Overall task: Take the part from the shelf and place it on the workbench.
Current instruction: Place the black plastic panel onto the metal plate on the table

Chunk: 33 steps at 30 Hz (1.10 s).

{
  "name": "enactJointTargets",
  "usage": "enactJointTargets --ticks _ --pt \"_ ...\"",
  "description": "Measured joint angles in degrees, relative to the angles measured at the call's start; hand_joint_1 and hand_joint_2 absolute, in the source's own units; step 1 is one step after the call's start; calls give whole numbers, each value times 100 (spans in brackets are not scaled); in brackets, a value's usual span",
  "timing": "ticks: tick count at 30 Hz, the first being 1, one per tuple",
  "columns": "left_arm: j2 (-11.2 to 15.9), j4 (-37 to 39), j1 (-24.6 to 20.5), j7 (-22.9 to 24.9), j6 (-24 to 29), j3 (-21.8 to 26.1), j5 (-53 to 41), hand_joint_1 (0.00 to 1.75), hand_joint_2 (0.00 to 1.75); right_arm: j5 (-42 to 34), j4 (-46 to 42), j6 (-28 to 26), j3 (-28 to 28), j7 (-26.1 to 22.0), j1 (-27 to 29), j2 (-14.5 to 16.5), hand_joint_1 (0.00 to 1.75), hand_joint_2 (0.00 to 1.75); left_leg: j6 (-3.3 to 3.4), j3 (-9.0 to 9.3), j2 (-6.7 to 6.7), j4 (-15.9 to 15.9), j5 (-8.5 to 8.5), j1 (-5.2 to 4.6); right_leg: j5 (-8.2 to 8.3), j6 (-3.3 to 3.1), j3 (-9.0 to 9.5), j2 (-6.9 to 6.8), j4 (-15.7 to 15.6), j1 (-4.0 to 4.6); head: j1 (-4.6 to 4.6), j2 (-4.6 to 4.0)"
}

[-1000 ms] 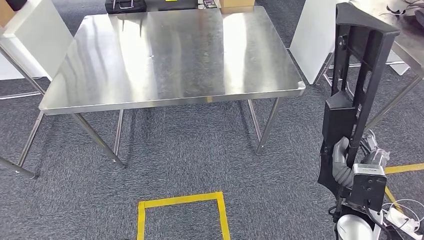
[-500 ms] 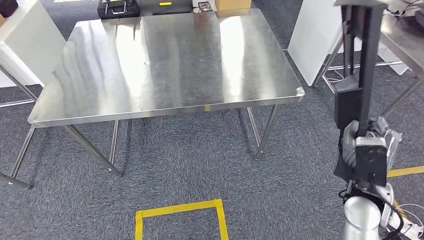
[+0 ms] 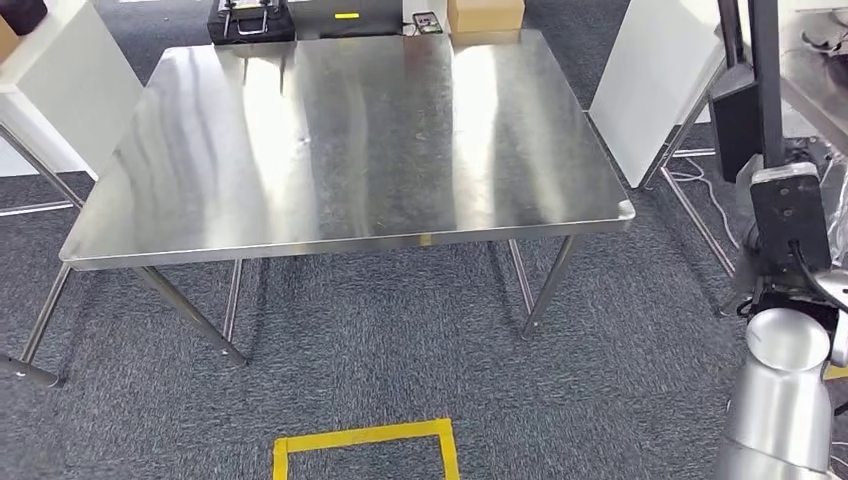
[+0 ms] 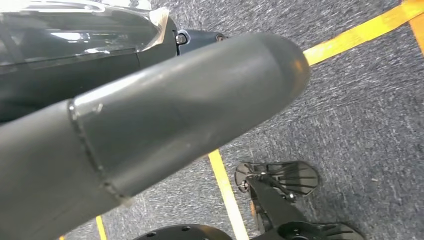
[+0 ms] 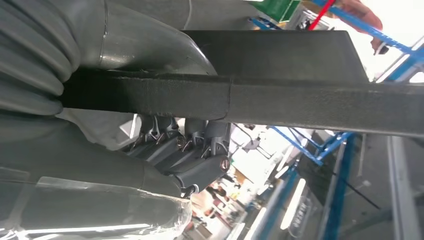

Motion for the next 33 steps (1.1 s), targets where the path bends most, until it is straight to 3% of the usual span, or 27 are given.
enactJointTargets --ticks 2,4,6,8,9,10,11,13,15,19,21,23,25,26,28,29,30,31,32,33 --pt "8 -1 0 -4 -1 4 -2 0 0 18 65 9 41 17 -71 -32 175 175 -49 57 -3 20 -83 -14 2 -159 68 -7 -18 -11 -12 0" --pt "23 -2 -10 -7 -1 5 -5 0 0 25 100 9 72 26 -119 -49 175 175 -101 -24 13 222 -110 11 -28 -255 144 6 -19 -40 -24 0" --pt "28 -3 -27 -10 -2 5 -6 0 0 26 126 9 101 27 -175 -57 175 175 -175 -412 35 823 -191 46 -94 -325 226 13 -20 -40 -28 0" --pt "24 -2 -25 -11 -3 5 -6 0 0 26 159 9 120 27 -197 -57 175 175 -234 -915 51 1450 -434 77 -184 -351 310 19 -20 -29 -30 0" --pt "24 -1 -19 -11 -3 5 -6 0 0 26 177 9 124 27 -197 -57 175 175 -244 -1087 58 1568 -510 84 -235 -349 365 23 -20 -23 -34 0" --pt "25 -1 -14 -11 -4 5 -6 0 0 26 192 9 125 27 -195 -57 175 175 -236 -1167 65 1501 -468 87 -288 -346 434 27 -21 -16 -32 0" --pt "26 -1 -11 -11 -4 5 -6 0 0 26 205 9 126 27 -196 -56 175 175 -205 -1152 68 1257 -287 82 -343 -341 510 29 -23 -7 -33 0" --pt "38 -1 -6 -11 -5 5 -6 0 0 26 218 9 133 27 -207 -56 175 175 -87 -975 63 558 286 44 -448 -321 652 32 -34 12 -24 0" --pt "47 -1 -3 -10 -6 5 -7 0 0 27 231 10 151 27 -225 -61 175 175 22 -843 49 128 572 -17 -518 -272 739 47 -77 24 -25 0" --pt "44 -2 -4 -12 -7 7 -7 0 0 30 247 12 168 41 -246 -76 175 175 158 -592 32 -98 606 -42 -521 -128 779 63 61 60 -35 0" --pt "42 -3 -13 -15 -9 8 -8 0 0 22 255 13 179 45 -267 -89 175 175 202 -464 33 -136 587 -30 -653 -129 492 61 546 43 -35 0" --pt "40 -3 -20 -16 -11 9 -9 0 0 19 281 19 210 55 -279 -93 175 175 221 -405 24 -137 520 -30 -870 -134 22 61 1196 33 -33 0" --pt "32 -3 -13 -16 -14 10 -14 0 0 36 335 34 253 101 -292 -90 175 175 204 -316 7 -135 429 -27 -966 -85 -257 58 1366 18 -30 0" --pt "26 -3 -10 -16 -15 10 -22 0 0 72 375 41 276 148 -315 -87 175 175 186 -254 -1 -133 380 -24 -866 -30 -252 55 1174 3 -32 0" --pt "22 -3 -10 -17 -16 10 -52 0 0 251 512 37 344 300 -417 -92 175 175 134 -126 -10 -121 265 -27 -384 109 -61 31 441 -34 -22 0" --pt "25 -3 -11 -17 -16 10 -76 0 0 379 610 22 384 396 -493 -103 175 175 101 -84 -12 -111 208 -36 -191 104 32 13 134 -34 -15 0" --pt "30 -3 -14 -19 -18 10 -100 0 0 529 717 0 425 502 -570 -115 175 175 69 -66 -12 -101 162 -48 -35 58 108 2 -59 -26 -16 0" --pt "35 -3 -15 -20 -33 10 -109 0 0 729 829 -30 464 621 -651 -126 175 175 42 -56 -9 -81 132 -59 25 -28 137 -8 -120 -11 -15 0" --pt "37 -3 -17 -23 -65 21 -82 0 0 1050 954 -56 518 772 -755 -121 175 175 21 -60 -5 -71 112 -62 16 -119 160 -1 -118 -1 -18 0" --pt "42 -3 -23 -25 -105 54 -1 0 0 1480 1104 -61 608 941 -899 -91 175 175 0 -73 4 -30 101 -58 45 -161 183 13 -120 -16 -24 0"
